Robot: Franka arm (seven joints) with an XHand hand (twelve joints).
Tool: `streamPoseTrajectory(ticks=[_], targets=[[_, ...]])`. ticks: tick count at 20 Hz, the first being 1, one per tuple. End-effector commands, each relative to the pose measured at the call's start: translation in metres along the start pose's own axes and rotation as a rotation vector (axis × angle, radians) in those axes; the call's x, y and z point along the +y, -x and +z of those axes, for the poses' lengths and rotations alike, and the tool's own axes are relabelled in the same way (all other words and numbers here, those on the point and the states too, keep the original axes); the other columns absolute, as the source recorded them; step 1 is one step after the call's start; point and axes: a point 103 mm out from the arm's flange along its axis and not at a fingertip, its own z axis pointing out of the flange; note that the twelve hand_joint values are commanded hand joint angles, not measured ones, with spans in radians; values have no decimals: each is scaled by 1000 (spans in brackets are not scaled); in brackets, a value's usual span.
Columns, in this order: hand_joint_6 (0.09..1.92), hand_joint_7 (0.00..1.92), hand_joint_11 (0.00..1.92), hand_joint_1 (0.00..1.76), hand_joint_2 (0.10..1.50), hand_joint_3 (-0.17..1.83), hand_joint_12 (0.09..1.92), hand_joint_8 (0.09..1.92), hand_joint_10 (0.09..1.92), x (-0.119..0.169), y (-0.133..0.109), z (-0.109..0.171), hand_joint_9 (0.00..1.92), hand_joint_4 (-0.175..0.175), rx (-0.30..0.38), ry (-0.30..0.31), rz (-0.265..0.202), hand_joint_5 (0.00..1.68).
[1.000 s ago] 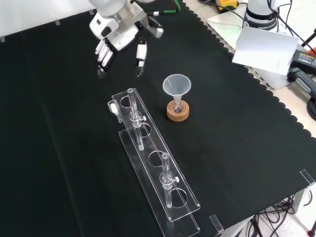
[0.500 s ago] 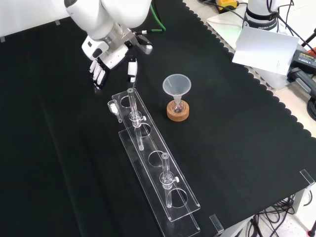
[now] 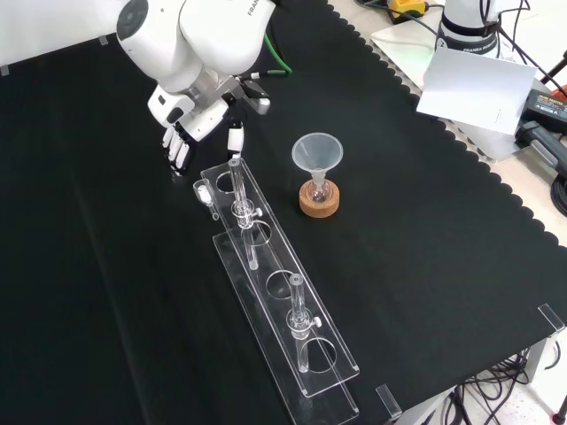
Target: Pick up the weighing funnel.
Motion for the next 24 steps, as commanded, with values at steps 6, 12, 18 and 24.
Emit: streamPoseTrajectory(ticks=[6, 12, 18, 24], targets=[[202, 425, 413, 924, 902, -175, 1295, 671, 544, 17, 2, 26, 636, -27, -14, -3, -7, 621], [220, 428, 417, 958, 900, -175, 1293, 672, 545, 24, 6, 35, 643, -17, -32, 21, 0, 631], [440, 458, 443, 1000, 903, -175, 1274, 660, 516, 26, 8, 36, 680, 4, -46, 35, 8, 640], [554, 470, 457, 1007, 911, -175, 1272, 660, 512, 29, 7, 39, 707, 22, -40, 50, 2, 679]])
